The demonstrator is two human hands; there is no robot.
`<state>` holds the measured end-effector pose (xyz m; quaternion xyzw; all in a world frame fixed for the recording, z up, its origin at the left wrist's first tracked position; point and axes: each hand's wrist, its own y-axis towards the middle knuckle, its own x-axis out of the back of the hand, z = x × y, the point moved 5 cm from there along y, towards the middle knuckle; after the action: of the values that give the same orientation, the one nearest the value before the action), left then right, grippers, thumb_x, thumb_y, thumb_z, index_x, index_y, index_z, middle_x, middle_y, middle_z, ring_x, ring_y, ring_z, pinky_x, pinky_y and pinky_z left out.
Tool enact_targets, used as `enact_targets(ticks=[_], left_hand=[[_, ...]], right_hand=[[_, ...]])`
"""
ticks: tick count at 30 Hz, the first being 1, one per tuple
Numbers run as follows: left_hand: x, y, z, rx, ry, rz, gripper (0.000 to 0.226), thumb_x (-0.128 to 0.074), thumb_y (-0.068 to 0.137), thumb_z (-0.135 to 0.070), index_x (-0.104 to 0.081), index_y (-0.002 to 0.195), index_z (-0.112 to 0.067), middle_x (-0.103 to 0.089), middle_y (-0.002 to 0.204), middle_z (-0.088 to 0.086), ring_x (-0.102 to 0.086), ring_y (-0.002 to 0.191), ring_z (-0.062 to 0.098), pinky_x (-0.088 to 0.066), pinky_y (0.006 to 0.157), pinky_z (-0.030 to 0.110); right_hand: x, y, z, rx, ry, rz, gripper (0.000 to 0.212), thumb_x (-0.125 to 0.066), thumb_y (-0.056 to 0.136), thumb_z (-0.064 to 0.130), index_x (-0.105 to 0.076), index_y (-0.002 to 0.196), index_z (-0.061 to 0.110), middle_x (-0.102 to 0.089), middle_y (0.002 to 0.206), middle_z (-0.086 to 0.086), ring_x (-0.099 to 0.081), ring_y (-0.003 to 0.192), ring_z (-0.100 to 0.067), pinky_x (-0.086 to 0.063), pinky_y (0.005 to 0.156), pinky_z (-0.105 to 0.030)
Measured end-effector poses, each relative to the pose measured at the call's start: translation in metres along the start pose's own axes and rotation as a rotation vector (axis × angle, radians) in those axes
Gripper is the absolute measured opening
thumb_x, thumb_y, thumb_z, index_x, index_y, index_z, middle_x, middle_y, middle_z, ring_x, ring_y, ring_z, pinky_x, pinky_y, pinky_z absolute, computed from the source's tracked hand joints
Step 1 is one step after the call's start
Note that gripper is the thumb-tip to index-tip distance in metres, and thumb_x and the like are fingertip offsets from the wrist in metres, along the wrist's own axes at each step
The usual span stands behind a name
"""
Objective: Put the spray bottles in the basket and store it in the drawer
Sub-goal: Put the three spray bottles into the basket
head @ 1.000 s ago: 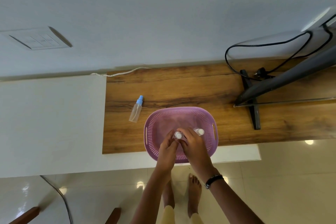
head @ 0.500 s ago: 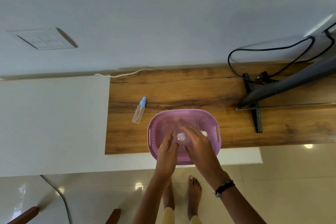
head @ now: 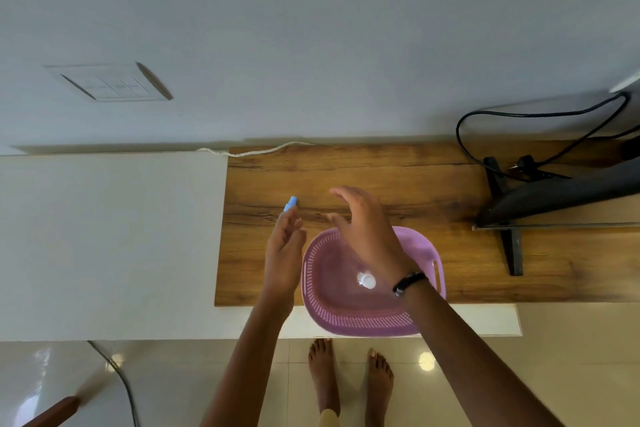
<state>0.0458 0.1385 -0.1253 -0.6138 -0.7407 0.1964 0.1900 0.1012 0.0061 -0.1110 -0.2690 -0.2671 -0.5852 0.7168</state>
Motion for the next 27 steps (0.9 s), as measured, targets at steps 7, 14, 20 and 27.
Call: enact_targets(ticks=[7,14,20,27], left_hand=[[0.034,0.04,0.023,0.061,0.041,-0.125,0.031,-0.043,0.097,-0.013,-0.048,0.126,-0.022,-0.055,0.104,-0.009,-0.053,0.096,0.008,-0.046,0.081,0.025],[0.047,0.071,0.056,0.108,0.299,-0.056,0.051,-0.054,0.091,-0.013,-0.038,0.14,-0.018,-0.048,0.127,-0.005,-0.045,0.112,0.012,-0.041,0.076,0.021],[0.048,0.091,0.067,-0.145,0.728,-0.014,0.064,-0.076,0.073,-0.009,-0.048,0.13,-0.009,-0.056,0.127,0.007,-0.05,0.115,0.02,-0.043,0.093,0.031],[0.042,0.099,0.06,-0.188,0.624,-0.051,0.059,-0.076,0.071,-0.003,-0.052,0.126,-0.009,-0.06,0.115,0.009,-0.058,0.099,0.019,-0.053,0.083,0.033]], right_hand=[[-0.059,0.05,-0.028,-0.245,0.03,0.164,0.042,-0.069,0.082,0.011,-0.056,0.121,0.003,-0.062,0.12,-0.014,-0.059,0.109,-0.023,-0.049,0.093,-0.033],[-0.107,0.073,-0.035,-0.469,0.094,0.268,0.037,-0.068,0.084,0.026,-0.062,0.106,-0.003,-0.067,0.1,-0.015,-0.063,0.089,-0.027,-0.053,0.075,-0.037],[-0.128,0.077,-0.034,-0.507,0.053,0.322,0.043,-0.07,0.08,0.037,-0.058,0.103,0.002,-0.064,0.094,-0.009,-0.06,0.081,-0.023,-0.045,0.063,-0.031],[-0.135,0.082,-0.043,-0.529,0.176,0.335,0.036,-0.075,0.076,0.032,-0.062,0.095,0.004,-0.07,0.095,-0.013,-0.067,0.082,-0.026,-0.057,0.074,-0.043]])
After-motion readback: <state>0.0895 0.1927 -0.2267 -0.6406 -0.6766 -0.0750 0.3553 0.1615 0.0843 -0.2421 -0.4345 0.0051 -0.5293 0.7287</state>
